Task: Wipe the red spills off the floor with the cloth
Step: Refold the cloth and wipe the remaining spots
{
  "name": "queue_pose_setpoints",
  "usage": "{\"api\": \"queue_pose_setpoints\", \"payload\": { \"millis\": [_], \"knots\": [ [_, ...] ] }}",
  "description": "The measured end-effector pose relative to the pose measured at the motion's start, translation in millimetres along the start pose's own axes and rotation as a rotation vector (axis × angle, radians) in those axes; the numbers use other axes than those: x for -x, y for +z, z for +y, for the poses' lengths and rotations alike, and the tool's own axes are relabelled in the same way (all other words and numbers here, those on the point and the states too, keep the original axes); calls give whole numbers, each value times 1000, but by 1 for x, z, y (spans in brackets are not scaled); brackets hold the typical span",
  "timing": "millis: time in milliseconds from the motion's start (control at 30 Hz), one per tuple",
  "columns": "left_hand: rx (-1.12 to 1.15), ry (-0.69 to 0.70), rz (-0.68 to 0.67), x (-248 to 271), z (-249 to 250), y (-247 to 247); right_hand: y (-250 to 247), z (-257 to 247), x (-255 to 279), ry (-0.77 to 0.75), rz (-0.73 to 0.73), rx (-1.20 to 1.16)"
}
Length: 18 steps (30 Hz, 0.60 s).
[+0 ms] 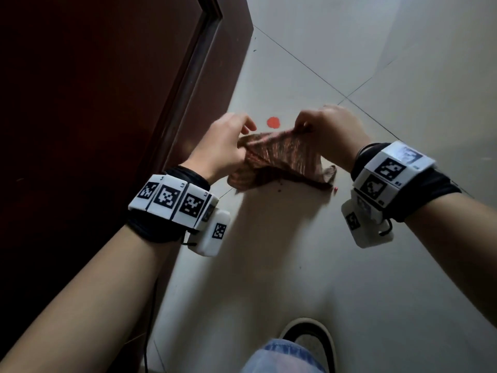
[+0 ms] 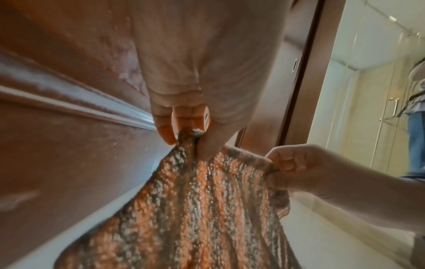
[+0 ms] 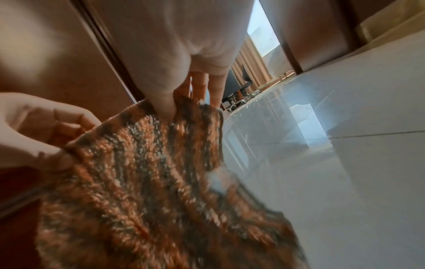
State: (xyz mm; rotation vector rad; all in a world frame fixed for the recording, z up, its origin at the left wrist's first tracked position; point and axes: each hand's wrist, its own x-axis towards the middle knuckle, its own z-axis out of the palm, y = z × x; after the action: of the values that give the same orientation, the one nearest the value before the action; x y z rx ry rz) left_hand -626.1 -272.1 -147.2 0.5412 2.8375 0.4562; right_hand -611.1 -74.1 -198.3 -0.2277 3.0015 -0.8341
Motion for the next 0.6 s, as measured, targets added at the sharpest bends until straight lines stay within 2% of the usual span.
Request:
{"api": "queue_pose_setpoints", "payload": {
  "millis": [100, 200, 400, 433, 500, 533, 600],
  "knots": [
    [-2, 8, 113, -15, 4, -21, -24, -4, -11, -33, 220, -155],
    [29, 17, 217, -34, 10, -39, -43, -10, -24, -75, 377, -191],
    [-24, -19, 388, -79, 15, -50, -52, -6, -52, -72, 466, -89],
    [-46, -19, 403, -85, 16, -48, -50, -3, -55, -68, 461, -55],
    [-136, -37, 393, -92, 18, -41, -43, 5, -59, -34, 352, 37],
    [-204, -59, 345, -93, 19, -34, -38, 10, -58, -15, 260, 97],
    [-304, -104, 140, -90, 16, -14, -29, 20, -49, 2, 34, 220]
  ]
}}
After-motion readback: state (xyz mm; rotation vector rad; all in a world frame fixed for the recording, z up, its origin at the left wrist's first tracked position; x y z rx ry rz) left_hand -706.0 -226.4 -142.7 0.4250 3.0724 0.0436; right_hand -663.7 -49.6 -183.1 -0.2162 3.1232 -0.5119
